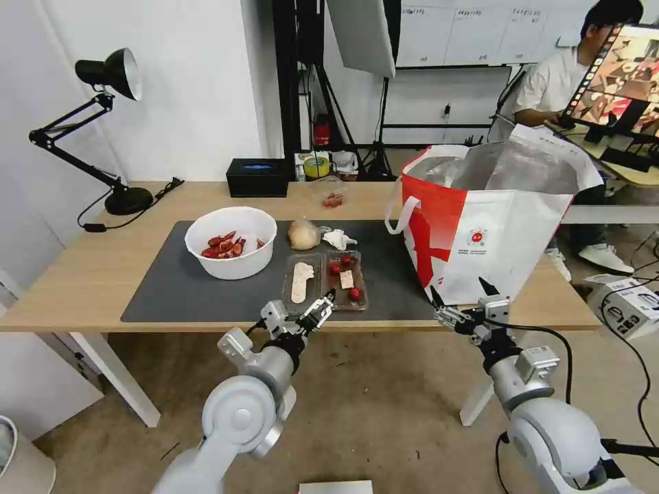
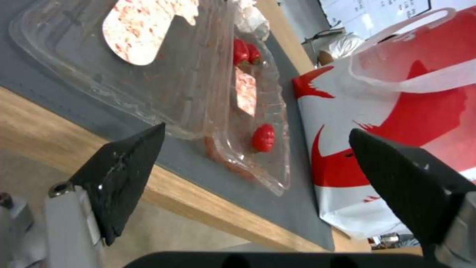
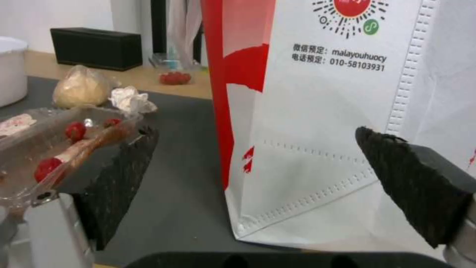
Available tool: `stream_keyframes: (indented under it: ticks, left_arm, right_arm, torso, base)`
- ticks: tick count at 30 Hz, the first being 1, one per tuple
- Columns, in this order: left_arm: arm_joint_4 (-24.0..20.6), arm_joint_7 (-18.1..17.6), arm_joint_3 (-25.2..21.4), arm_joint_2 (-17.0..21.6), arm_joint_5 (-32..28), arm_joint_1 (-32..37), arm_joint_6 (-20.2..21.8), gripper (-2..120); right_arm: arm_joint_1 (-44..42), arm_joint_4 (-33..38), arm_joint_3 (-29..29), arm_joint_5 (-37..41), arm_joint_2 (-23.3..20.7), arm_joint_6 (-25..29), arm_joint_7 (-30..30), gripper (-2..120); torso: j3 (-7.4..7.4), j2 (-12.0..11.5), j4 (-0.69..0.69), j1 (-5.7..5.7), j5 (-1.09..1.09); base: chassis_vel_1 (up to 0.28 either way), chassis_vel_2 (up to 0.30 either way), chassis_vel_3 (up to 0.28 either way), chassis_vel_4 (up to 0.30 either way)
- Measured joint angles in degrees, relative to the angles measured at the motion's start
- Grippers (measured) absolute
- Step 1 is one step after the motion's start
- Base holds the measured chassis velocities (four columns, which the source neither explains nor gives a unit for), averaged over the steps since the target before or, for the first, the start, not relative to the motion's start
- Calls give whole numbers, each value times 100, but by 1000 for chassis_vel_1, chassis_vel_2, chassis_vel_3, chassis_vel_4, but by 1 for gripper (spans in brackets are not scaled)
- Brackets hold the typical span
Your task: Pick up the trash from the table and place it into the takeout bag.
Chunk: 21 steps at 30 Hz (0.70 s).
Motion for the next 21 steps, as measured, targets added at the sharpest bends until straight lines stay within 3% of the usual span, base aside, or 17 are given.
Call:
stream_keyframes:
  ticks: [21]
  left_arm:
    - [277,-420,104,-19,-170,-292,36,100]
  right_arm:
    - [84,-143,-27,-5,2,9,4,100]
  torso:
    - [-1,0,0,0,0]
  base:
    - [0,0,0,0]
